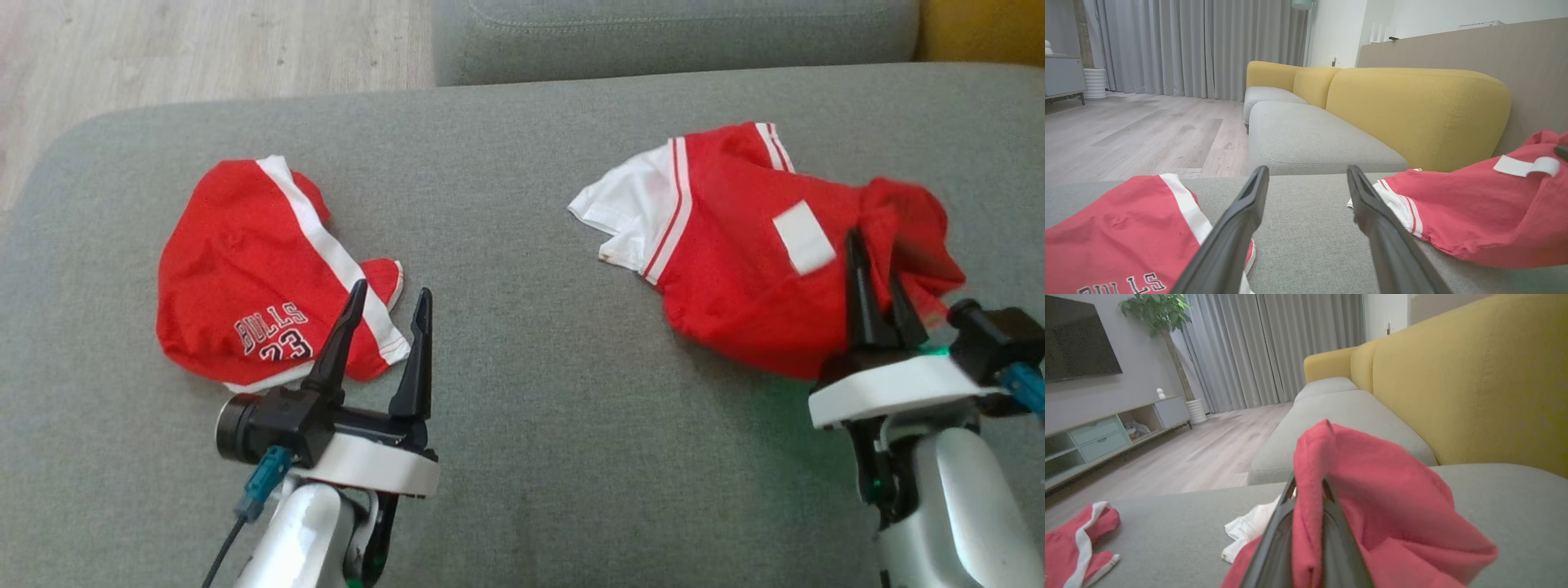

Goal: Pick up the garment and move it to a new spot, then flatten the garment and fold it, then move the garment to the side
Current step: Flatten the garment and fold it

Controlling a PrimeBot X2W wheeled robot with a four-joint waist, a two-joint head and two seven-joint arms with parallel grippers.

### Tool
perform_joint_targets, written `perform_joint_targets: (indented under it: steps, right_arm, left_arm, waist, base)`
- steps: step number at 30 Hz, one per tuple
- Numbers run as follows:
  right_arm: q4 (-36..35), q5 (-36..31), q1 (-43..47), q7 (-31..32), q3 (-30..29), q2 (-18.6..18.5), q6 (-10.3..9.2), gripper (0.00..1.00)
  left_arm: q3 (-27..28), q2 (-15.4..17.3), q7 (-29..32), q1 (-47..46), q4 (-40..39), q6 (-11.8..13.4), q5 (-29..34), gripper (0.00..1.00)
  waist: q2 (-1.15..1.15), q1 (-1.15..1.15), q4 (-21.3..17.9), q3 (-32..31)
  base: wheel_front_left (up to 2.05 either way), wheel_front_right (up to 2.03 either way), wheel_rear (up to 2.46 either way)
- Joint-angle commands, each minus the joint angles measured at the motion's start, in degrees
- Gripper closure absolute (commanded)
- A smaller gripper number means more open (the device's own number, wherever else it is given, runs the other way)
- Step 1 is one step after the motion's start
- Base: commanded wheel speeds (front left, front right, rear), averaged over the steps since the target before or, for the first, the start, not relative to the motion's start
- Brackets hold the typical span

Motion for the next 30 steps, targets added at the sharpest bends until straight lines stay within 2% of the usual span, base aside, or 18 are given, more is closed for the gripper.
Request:
perform_joint_targets:
  steps: [1,4,10,11,12,17,21,25,30]
  right_arm:
    - [-2.9,0.6,-1.2,-0.1,1.5,-0.3,-0.04,1.00]
    - [-3.9,0.1,-1.0,0.5,0.6,-0.3,-0.04,1.00]
    - [1.9,-6.9,-0.2,1.7,-10.2,-0.3,-0.04,1.00]
    - [3.4,-7.7,-0.1,1.7,-11.9,-0.3,-0.04,0.05]
    - [4.9,-7.6,-0.1,1.5,-13.5,-0.3,-0.04,0.00]
    - [8.4,-6.7,-0.5,-2.2,-15.4,-0.3,-0.04,0.00]
    - [6.6,-4.2,-0.6,-5.6,-10.6,-0.3,-0.04,0.00]
    - [1.3,-2.1,2.4,-7.0,-1.2,-0.3,-0.04,0.00]
    - [-0.4,-2.8,5.6,-6.9,3.1,-0.3,-0.04,0.00]
  left_arm:
    - [2.4,0.0,-0.4,-0.9,-2.1,-0.2,0.7,0.00]
    - [2.6,-0.1,-0.4,-0.5,-2.2,-0.4,1.0,0.00]
    - [2.5,-0.3,-0.4,-0.4,-2.2,-0.8,1.3,0.00]
    - [2.5,-0.3,-0.4,-0.3,-2.1,-0.8,1.3,0.00]
    - [2.5,-0.4,-0.4,-0.3,-2.1,-0.8,1.4,0.00]
    - [3.0,-0.4,-0.4,-0.3,-2.1,-0.9,1.7,0.00]
    - [3.3,-0.5,-0.4,-0.5,-2.0,-1.1,2.0,0.00]
    - [3.4,-0.5,-0.4,-0.5,-2.1,-1.3,2.1,0.00]
    - [3.1,-0.6,-0.4,-0.4,-1.9,-1.4,2.0,0.00]
  waist:
    - [0.00,0.01,0.1,-0.2]
    - [0.00,0.01,0.3,-0.5]
    - [0.00,0.01,0.8,-0.3]
    - [0.00,0.01,0.8,-0.3]
    - [0.00,0.01,0.8,-0.2]
    - [0.00,0.01,0.1,0.4]
    - [0.00,0.01,-0.6,0.4]
    - [0.00,0.01,-1.0,0.1]
    - [0.00,0.01,-0.6,-0.4]
  base:
    - [0.00,0.00,0.00]
    - [0.00,0.00,0.00]
    - [0.00,0.00,0.00]
    - [0.00,0.00,0.00]
    - [0.00,0.00,0.00]
    - [0.00,0.00,0.00]
    - [0.00,0.00,0.00]
    - [0.00,0.00,0.00]
    - [0.00,0.00,0.00]
